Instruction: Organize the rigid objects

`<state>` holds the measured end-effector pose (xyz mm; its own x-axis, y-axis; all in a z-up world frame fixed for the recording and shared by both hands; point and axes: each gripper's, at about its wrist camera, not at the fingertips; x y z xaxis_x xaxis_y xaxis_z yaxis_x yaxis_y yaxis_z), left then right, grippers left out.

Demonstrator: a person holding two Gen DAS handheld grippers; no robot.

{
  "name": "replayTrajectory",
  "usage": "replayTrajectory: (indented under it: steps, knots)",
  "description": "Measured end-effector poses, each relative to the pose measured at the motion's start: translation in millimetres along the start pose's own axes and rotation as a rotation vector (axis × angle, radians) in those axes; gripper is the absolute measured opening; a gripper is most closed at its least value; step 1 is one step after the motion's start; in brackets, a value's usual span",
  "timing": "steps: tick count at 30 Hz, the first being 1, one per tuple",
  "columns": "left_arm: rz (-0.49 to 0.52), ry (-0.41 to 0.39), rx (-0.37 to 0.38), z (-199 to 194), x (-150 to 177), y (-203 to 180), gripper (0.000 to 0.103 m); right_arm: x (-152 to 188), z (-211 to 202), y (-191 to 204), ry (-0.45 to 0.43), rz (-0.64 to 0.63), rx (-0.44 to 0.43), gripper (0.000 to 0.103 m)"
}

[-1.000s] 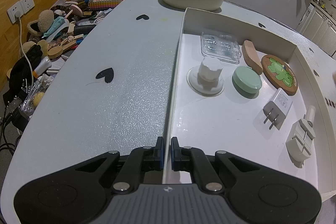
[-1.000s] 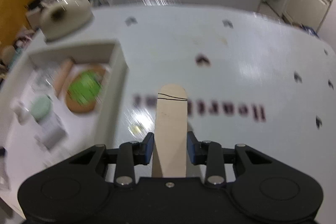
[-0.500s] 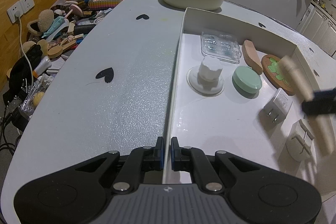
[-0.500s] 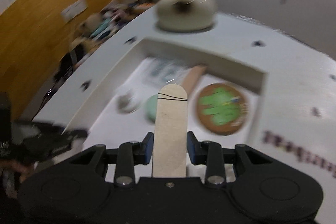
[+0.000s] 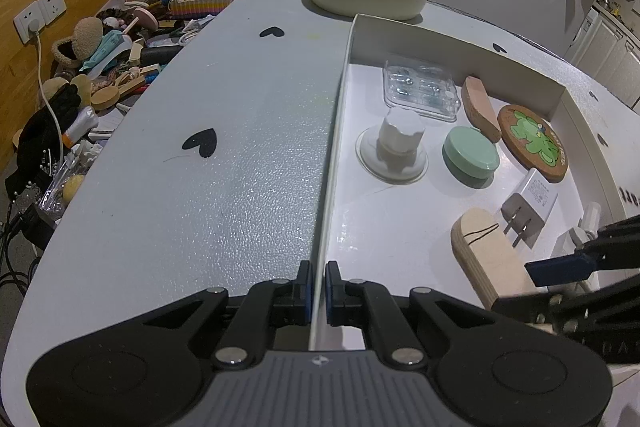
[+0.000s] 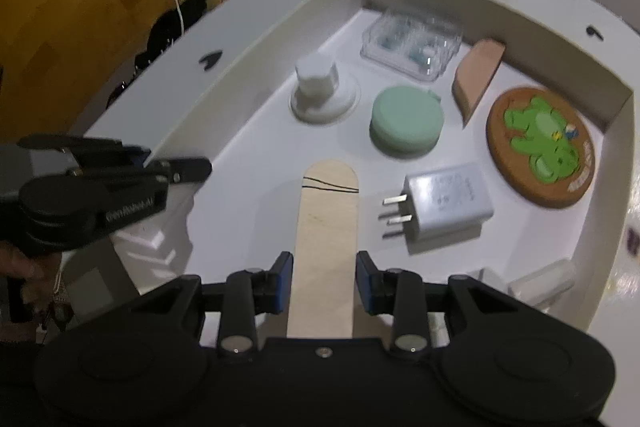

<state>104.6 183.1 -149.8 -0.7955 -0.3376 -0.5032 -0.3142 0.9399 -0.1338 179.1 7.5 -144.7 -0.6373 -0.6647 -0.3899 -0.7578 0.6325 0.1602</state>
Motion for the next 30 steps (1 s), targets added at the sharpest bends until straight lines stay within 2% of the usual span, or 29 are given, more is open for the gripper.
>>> replayTrajectory:
  steps: [1,2,3,13,19,26,30]
  knots:
    - [0.0,0.0,0.0,0,0,0,0.006,0,0,0,0.004,0.002,-0.002,0.042]
    - [0.001,0.0,-0.001,0,0,0,0.006,1,0,1,0.006,0.003,-0.002,0.055]
    - [0.001,0.0,-0.001,0,0,0,0.006,0,1,2,0.006,0.002,-0.001,0.062]
    - [0.014,0.005,0.0,1,0,-2,0.006,1,-13,1,-0.026,0.027,0.026,0.067]
    - [0.035,0.006,0.002,2,-2,-2,0.006,2,-44,-8,-0.117,0.09,0.068,0.07]
    - [0.043,0.01,-0.005,1,-3,-3,0.007,14,-85,-16,-0.224,0.141,0.178,0.077]
    - [0.045,-0.026,-0.007,-14,-8,-6,0.007,26,-108,-22,-0.282,0.198,0.233,0.078]
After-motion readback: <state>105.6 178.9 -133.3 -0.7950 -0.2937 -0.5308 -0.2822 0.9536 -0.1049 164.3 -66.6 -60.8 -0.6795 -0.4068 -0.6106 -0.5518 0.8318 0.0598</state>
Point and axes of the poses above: each gripper's, at about its wrist camera, not at the fingertips, and z roughly the way its jaws point, y to its left, x to its underside, and after that the axes turned 8 degrees about -z, right-handed
